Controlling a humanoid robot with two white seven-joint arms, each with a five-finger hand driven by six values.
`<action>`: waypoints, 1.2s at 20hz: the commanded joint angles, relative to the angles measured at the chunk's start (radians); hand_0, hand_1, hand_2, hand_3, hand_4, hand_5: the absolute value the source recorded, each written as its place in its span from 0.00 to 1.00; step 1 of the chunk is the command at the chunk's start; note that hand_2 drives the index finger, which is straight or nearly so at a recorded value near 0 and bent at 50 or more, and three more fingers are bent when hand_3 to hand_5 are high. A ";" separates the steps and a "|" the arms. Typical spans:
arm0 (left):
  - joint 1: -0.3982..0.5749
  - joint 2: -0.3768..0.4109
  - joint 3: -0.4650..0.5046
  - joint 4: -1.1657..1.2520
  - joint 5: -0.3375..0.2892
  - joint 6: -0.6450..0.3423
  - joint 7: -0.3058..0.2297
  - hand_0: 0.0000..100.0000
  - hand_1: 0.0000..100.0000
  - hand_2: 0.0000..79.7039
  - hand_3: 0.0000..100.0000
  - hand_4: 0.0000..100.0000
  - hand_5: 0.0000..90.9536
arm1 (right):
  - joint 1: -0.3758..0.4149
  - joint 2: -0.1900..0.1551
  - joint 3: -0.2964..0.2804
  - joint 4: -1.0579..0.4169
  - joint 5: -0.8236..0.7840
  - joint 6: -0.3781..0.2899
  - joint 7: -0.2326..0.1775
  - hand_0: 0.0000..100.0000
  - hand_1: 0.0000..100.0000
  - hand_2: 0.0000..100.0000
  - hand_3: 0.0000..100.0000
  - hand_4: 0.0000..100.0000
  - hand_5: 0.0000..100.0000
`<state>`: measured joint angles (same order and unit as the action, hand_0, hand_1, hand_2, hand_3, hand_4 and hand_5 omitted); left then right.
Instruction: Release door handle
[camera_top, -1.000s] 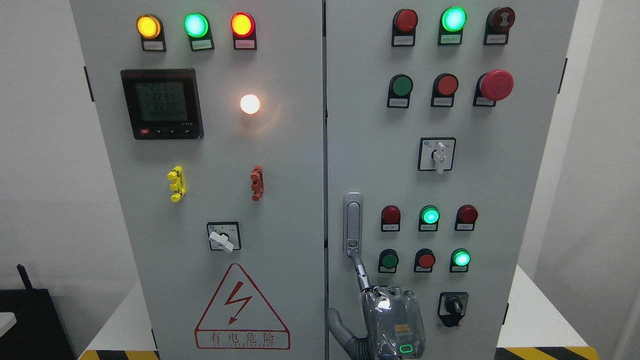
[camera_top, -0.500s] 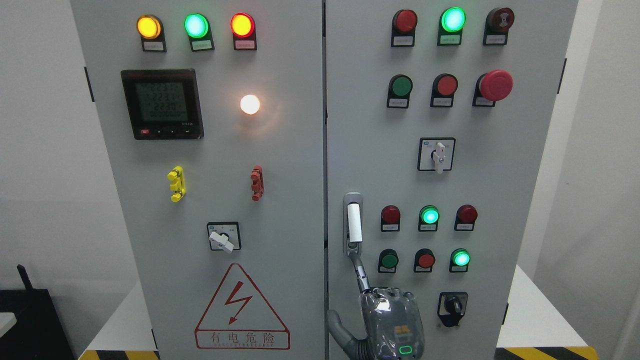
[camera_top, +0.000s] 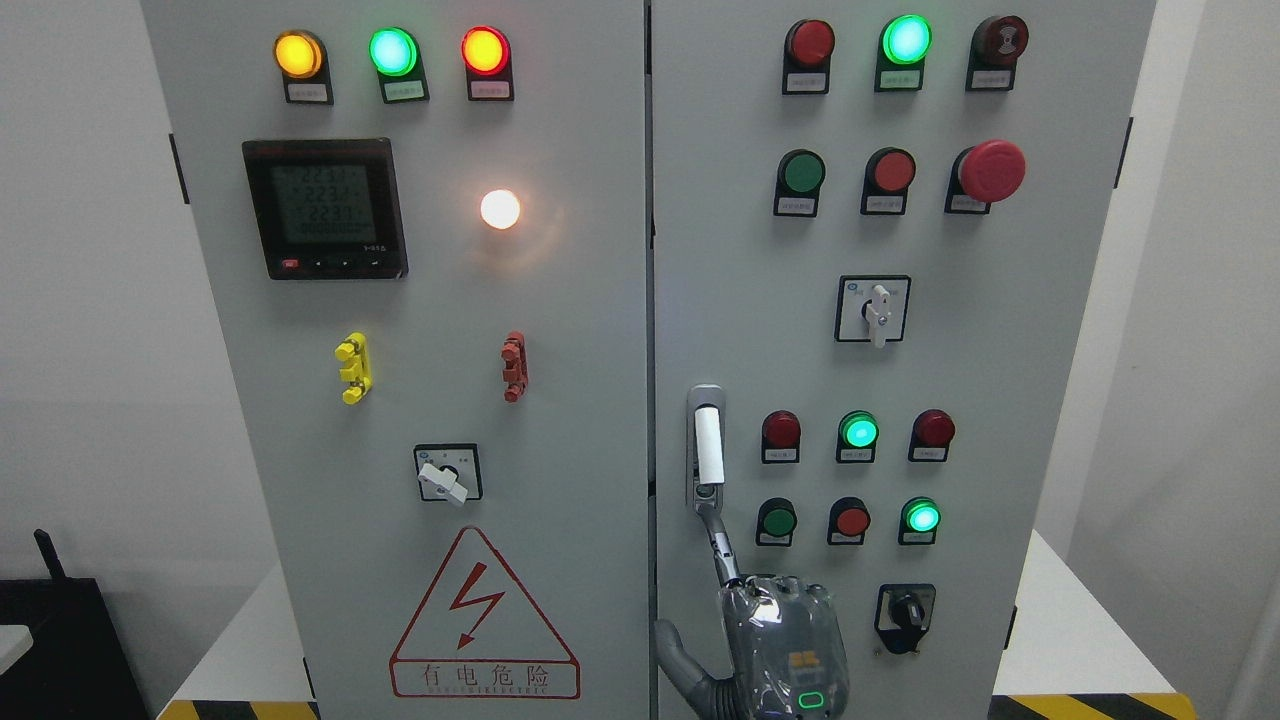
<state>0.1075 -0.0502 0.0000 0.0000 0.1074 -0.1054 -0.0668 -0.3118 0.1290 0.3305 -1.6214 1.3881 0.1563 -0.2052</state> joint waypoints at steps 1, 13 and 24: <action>0.000 0.000 -0.014 0.020 0.000 0.000 -0.001 0.12 0.39 0.00 0.00 0.00 0.00 | -0.003 0.000 -0.001 -0.006 0.000 -0.001 -0.011 0.31 0.35 0.05 1.00 1.00 1.00; 0.000 0.000 -0.014 0.020 0.000 0.000 -0.001 0.12 0.39 0.00 0.00 0.00 0.00 | 0.002 0.000 0.002 -0.026 -0.001 -0.001 -0.016 0.31 0.35 0.05 1.00 1.00 1.00; 0.000 0.000 -0.014 0.020 0.000 0.000 -0.001 0.12 0.39 0.00 0.00 0.00 0.00 | 0.007 0.001 0.002 -0.040 -0.003 -0.011 -0.052 0.31 0.35 0.06 1.00 1.00 1.00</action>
<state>0.1074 -0.0503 0.0000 0.0000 0.1074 -0.1053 -0.0668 -0.3075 0.1297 0.3323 -1.6471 1.3853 0.1477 -0.2422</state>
